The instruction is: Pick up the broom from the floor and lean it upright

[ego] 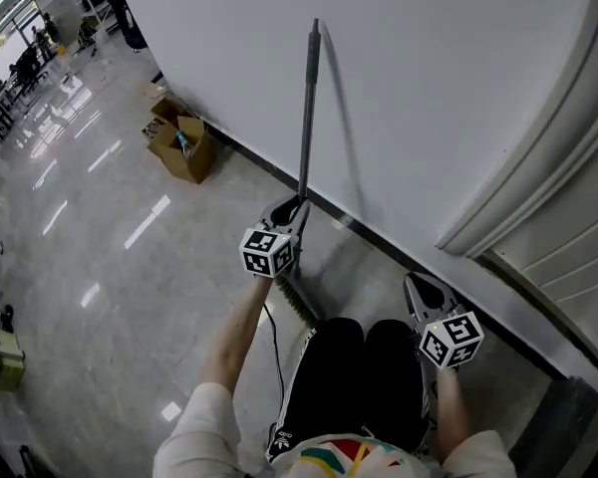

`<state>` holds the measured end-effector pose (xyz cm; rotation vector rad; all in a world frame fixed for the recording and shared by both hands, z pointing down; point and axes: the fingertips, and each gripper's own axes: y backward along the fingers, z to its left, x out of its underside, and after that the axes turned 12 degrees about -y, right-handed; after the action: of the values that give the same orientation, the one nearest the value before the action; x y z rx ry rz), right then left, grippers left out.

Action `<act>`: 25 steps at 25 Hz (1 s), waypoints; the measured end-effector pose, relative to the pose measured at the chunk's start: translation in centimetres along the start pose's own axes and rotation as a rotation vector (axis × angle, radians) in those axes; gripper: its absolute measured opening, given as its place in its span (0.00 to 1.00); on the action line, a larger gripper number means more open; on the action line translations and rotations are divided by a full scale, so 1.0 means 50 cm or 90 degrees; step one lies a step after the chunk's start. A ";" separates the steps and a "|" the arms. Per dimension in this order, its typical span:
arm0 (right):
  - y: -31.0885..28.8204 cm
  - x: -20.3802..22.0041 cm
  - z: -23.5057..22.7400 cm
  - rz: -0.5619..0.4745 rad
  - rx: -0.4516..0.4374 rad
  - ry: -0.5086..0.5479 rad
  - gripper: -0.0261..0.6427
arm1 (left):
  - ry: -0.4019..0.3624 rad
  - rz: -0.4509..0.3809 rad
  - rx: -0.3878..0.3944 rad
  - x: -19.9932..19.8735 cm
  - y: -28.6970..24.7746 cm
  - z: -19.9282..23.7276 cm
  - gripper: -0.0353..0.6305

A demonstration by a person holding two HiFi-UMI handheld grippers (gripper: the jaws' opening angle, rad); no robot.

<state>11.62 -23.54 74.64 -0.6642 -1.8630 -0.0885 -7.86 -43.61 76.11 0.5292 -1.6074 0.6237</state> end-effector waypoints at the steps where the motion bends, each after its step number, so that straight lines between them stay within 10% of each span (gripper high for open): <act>1: -0.002 0.000 -0.002 0.001 -0.002 0.003 0.06 | -0.002 0.001 -0.001 0.000 -0.010 -0.003 0.23; 16: -0.028 0.001 0.049 -0.003 -0.033 0.024 0.06 | -0.035 -0.059 -0.086 -0.070 0.016 0.018 0.38; 22: -0.066 -0.095 0.110 -0.058 -0.045 0.045 0.06 | -0.012 -0.100 -0.048 -0.184 0.091 -0.033 0.37; 25: -0.083 -0.110 0.122 -0.076 -0.040 0.036 0.06 | 0.036 -0.104 -0.105 -0.185 0.143 -0.072 0.16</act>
<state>5.81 -27.00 68.43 -0.5872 -1.8505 -0.2432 -8.74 -36.02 66.57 0.5108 -1.5291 0.3770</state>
